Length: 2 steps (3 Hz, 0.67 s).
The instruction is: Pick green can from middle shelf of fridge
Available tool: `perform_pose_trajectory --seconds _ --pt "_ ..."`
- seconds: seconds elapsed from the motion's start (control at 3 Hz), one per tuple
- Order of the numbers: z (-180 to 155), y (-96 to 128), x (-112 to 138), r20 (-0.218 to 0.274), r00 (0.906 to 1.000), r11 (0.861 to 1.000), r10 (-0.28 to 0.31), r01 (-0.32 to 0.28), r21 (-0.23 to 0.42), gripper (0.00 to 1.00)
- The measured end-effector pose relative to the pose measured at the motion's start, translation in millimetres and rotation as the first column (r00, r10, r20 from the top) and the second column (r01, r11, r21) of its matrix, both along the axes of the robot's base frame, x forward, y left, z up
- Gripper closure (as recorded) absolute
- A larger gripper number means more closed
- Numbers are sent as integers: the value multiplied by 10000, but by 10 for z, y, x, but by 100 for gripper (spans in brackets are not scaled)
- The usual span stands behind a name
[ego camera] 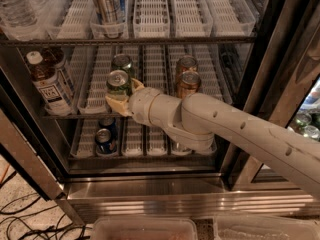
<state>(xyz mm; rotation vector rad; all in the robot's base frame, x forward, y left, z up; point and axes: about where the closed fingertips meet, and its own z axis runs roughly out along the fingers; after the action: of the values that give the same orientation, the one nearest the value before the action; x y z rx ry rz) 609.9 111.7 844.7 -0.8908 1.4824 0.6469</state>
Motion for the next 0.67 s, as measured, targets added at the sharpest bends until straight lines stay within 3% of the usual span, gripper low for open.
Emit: perform_pose_trajectory --seconds 0.67 --pt "56 43 -49 -43 9999 9999 140 -139 76 100"
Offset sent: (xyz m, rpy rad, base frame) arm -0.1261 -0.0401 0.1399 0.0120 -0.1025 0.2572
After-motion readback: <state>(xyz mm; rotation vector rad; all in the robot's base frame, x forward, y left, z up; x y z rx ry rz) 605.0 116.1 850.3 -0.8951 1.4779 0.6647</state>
